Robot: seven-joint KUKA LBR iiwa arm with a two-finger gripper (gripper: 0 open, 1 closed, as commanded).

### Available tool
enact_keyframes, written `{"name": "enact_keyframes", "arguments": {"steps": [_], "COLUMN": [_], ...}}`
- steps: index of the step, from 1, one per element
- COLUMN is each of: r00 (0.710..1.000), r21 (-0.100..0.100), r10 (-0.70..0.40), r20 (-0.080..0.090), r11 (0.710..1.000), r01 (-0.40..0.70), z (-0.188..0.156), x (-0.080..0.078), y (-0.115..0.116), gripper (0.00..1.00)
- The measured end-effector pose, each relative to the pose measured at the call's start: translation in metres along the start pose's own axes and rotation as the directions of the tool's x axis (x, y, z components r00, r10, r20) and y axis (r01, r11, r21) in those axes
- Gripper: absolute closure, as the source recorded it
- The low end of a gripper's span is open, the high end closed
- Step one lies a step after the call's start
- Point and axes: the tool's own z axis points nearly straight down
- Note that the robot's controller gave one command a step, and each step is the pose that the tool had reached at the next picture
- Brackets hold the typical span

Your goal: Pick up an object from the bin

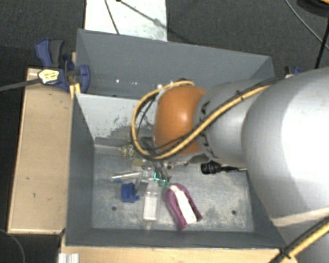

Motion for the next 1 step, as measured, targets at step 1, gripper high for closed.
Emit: {"name": "enact_keyframes", "arguments": {"steps": [1], "r00": [1.0], "r21": [0.0], "r10": [0.001], "r20": [0.0], "r11": [1.0], "r01": [-0.001], "z": [0.0], "x": [0.0], "y": [0.0], "gripper": [1.0]}}
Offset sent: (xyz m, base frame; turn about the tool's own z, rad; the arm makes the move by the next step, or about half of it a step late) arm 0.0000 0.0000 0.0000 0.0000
